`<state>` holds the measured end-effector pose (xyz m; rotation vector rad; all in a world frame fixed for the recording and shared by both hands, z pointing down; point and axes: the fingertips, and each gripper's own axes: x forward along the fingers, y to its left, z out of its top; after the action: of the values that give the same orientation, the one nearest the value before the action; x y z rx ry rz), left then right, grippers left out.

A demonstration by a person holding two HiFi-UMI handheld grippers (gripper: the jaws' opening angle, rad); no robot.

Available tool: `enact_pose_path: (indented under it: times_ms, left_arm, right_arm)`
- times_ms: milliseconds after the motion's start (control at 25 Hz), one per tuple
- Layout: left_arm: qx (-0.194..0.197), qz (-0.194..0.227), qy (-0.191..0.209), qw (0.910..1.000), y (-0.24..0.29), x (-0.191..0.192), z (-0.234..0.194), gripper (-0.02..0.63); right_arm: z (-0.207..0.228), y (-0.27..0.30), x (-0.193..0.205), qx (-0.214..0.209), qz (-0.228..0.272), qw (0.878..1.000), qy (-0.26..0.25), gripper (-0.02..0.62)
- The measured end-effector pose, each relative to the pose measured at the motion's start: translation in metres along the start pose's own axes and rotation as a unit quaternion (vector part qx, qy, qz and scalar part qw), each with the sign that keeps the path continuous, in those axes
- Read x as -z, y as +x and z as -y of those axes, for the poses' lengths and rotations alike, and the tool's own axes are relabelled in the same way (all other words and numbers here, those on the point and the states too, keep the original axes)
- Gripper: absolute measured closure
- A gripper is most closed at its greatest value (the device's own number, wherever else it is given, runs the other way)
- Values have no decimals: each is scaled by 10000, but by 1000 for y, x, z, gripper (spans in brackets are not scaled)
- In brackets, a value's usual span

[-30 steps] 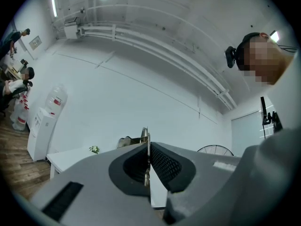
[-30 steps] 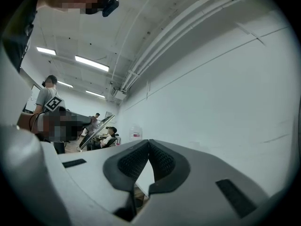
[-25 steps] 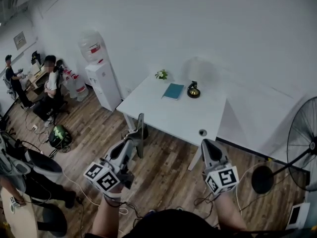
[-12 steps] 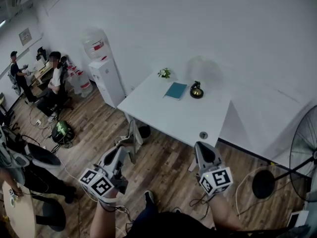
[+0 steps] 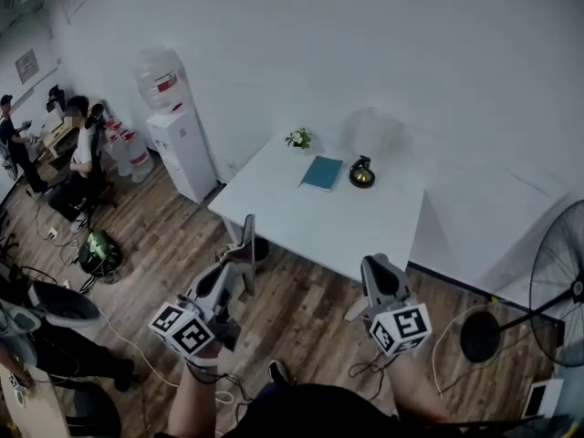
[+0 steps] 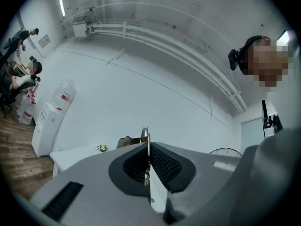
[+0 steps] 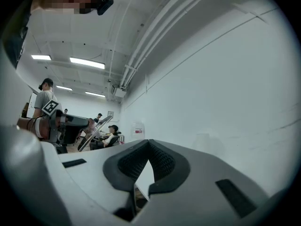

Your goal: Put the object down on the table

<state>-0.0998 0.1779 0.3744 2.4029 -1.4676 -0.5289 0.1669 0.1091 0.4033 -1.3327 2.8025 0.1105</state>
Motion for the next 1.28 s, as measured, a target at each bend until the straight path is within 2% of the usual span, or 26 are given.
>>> enact_pose_path:
  times_ms: [280, 520, 720, 1000, 1280]
  left_arm:
    - [229, -3, -298, 9993, 18, -28, -86, 601]
    - [186, -60, -585, 9981, 13, -36, -153, 601]
    - [105, -109, -717, 9973, 12, -37, -187, 601]
    - [17, -271, -761, 9967, 50, -25, -207, 601]
    - [-258, -149, -271, 9992, 102, -47, -221, 601]
  right_arm:
    - [-30, 76, 4, 202, -239, 9994, -126, 589]
    - [-60, 129, 16, 196, -476, 9986, -133, 589]
    - [-76, 157, 28, 97, -654, 9977, -140, 589]
    - [-47, 194, 47, 43, -689, 9976, 36, 589]
    - [0, 259, 42, -314, -249, 9989, 230, 589]
